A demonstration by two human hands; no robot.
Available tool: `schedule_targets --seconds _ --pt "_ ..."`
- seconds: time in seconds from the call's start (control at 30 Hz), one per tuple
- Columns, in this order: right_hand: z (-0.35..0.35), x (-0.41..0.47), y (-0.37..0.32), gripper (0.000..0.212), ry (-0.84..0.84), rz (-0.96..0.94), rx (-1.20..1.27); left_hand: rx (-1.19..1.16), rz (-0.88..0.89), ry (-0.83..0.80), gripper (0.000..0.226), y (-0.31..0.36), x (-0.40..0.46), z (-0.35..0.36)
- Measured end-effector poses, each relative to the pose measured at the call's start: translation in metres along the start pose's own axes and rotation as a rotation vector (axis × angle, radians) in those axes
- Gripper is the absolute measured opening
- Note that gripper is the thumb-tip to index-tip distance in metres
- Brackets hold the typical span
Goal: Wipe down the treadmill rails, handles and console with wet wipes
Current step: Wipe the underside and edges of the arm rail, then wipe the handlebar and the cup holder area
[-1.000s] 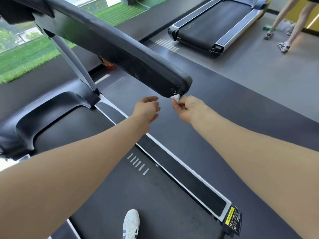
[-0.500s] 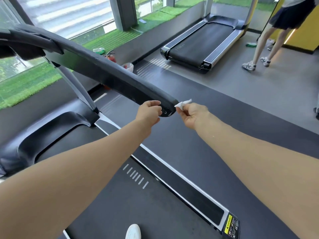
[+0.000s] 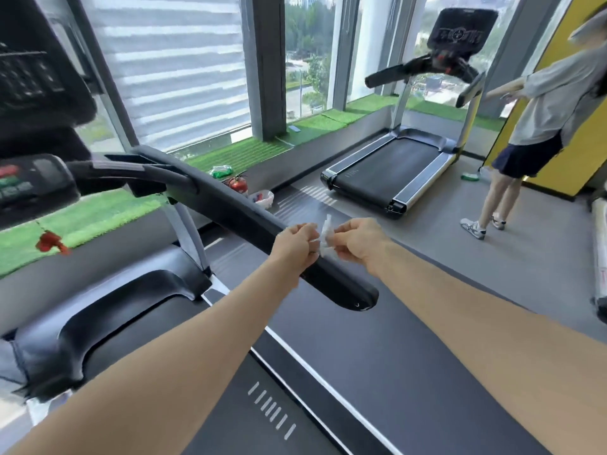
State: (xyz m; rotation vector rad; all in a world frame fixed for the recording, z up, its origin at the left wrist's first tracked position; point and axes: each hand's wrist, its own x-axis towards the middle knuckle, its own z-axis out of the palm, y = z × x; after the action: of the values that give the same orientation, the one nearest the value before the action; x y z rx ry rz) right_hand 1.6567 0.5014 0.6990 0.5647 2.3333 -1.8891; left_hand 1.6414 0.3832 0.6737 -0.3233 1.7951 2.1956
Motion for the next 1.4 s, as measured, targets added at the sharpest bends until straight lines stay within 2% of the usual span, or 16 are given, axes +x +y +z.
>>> schedule_targets --seconds 0.13,0.23,0.3,0.43,0.53,0.73,0.8,0.87,0.93,1.03,1.17,1.3,1.4 --pt "0.057 0.011 -0.049 0.023 -0.053 -0.126 -0.161 0.065 0.092 -0.029 0.007 0.050 0.008 -0.058" --pt "0.098 0.019 -0.074 0.025 -0.152 -0.187 -0.140 0.109 0.126 0.008 0.019 0.076 0.017 -0.101" --pt "0.124 0.025 -0.087 0.024 -0.237 -0.205 -0.120 0.127 0.136 0.062 0.016 0.089 0.025 -0.127" --pt "0.166 0.048 -0.105 0.021 -0.400 -0.186 -0.050 0.100 0.138 0.170 0.002 0.105 0.043 -0.169" --pt "0.191 0.075 -0.118 0.020 -0.447 -0.124 0.079 0.029 0.122 0.237 0.013 0.114 0.058 -0.193" --pt "0.245 0.136 -0.134 0.011 -0.601 -0.016 0.196 -0.109 0.128 0.348 0.013 0.138 0.093 -0.222" --pt "0.260 0.150 -0.138 0.007 -0.708 -0.019 0.219 -0.135 0.137 0.383 0.012 0.148 0.111 -0.229" --pt "0.273 0.165 -0.143 0.009 -0.733 -0.088 0.241 -0.119 0.130 0.406 0.008 0.155 0.128 -0.235" --pt "0.285 0.181 -0.148 0.017 -0.671 -0.187 0.184 -0.034 0.136 0.445 0.006 0.156 0.145 -0.241" --pt "0.301 0.211 -0.145 0.025 -0.550 -0.228 0.059 0.239 0.132 0.579 0.009 0.157 0.165 -0.261" --pt "0.321 0.247 -0.143 0.015 -0.410 -0.295 -0.133 0.689 0.194 0.724 0.001 0.171 0.174 -0.305" --pt "0.350 0.275 -0.148 0.013 -0.318 -0.404 -0.356 1.010 0.254 0.711 0.010 0.188 0.183 -0.352" --pt "0.379 0.291 -0.153 0.012 -0.274 -0.468 -0.505 1.137 0.267 0.694 0.018 0.201 0.198 -0.385"
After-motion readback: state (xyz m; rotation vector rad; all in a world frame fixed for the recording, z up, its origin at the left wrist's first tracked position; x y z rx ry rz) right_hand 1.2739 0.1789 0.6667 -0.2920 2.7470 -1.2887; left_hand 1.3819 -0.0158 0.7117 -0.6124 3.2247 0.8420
